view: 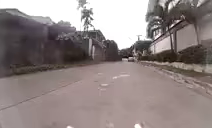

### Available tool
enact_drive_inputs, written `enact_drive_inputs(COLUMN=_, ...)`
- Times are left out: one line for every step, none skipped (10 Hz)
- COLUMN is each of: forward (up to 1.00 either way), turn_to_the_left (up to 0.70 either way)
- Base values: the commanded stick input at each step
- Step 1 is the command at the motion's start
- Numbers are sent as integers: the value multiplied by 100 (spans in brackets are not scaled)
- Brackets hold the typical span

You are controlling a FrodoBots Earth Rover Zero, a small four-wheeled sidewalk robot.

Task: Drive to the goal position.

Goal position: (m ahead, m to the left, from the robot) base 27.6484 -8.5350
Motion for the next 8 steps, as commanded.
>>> enact_drive_inputs(forward=100, turn_to_the_left=2)
enact_drive_inputs(forward=100, turn_to_the_left=2)
enact_drive_inputs(forward=100, turn_to_the_left=2)
enact_drive_inputs(forward=100, turn_to_the_left=2)
enact_drive_inputs(forward=100, turn_to_the_left=2)
enact_drive_inputs(forward=100, turn_to_the_left=2)
enact_drive_inputs(forward=100, turn_to_the_left=2)
enact_drive_inputs(forward=96, turn_to_the_left=-17)
